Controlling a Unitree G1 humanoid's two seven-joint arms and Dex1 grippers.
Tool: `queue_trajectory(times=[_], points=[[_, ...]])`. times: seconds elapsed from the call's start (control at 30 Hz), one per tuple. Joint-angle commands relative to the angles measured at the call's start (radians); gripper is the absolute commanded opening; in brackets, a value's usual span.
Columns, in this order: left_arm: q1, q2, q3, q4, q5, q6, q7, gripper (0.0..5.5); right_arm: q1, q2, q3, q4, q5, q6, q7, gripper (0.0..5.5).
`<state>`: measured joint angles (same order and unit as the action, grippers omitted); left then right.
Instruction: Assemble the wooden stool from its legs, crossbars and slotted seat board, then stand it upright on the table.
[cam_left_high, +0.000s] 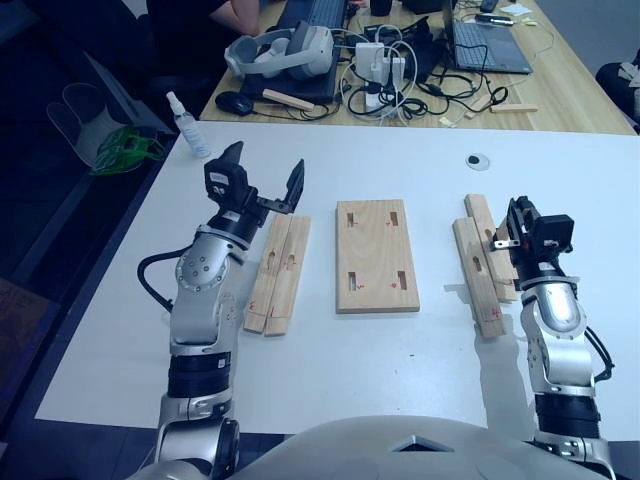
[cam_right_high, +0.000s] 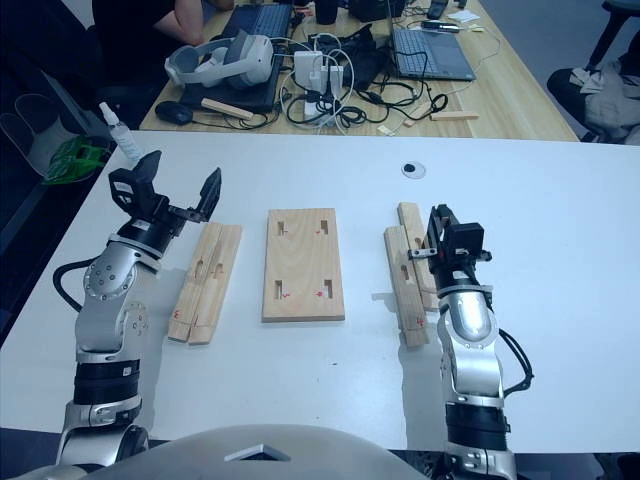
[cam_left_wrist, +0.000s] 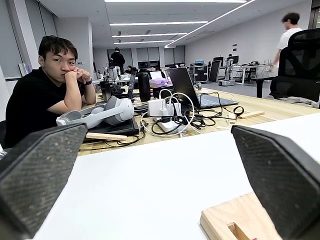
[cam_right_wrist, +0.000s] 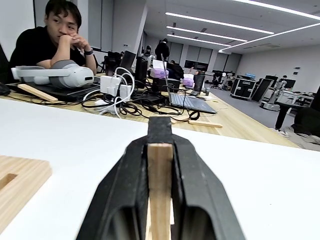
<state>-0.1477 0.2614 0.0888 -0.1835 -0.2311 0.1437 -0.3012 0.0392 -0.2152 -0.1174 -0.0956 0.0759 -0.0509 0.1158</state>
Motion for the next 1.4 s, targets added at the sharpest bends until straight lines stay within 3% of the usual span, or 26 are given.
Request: queue_trajectory(times=[0.03, 0.33, 0.63, 0.93, 1.2, 1.4], points=[[-0.032, 0.001, -0.008, 0.011, -0.002, 0.017, -0.01, 5.4, -0.061, 0.013, -0.015, 0.086, 0.004, -0.036, -0.008, 0.39], [-0.036, 0.001, -0.009, 0.016, 0.002, 0.025, -0.016, 5.4, -0.076, 0.08, -0.079, 0.125, 0.184, 0.117, 0.008, 0.39], [-0.042, 0.001, -0.011, 0.011, 0.008, 0.034, -0.015, 5.4, -0.116, 0.062, -0.091, 0.197, 0.246, 0.366, -0.007, 0.39], [-0.051, -0.003, -0.016, 0.013, 0.01, 0.041, -0.01, 5.4, -0.164, 0.058, -0.037, 0.239, 0.207, 0.358, 0.025, 0.39], [-0.071, -0.005, -0.021, 0.02, 0.01, 0.047, -0.011, 5.4, -0.32, 0.105, 0.003, 0.427, 0.162, 0.286, 0.035, 0.39], [-0.06, -0.015, -0.02, 0.002, 0.012, 0.051, 0.003, 5.4, -0.32, 0.094, 0.056, 0.489, 0.083, 0.285, 0.026, 0.39]])
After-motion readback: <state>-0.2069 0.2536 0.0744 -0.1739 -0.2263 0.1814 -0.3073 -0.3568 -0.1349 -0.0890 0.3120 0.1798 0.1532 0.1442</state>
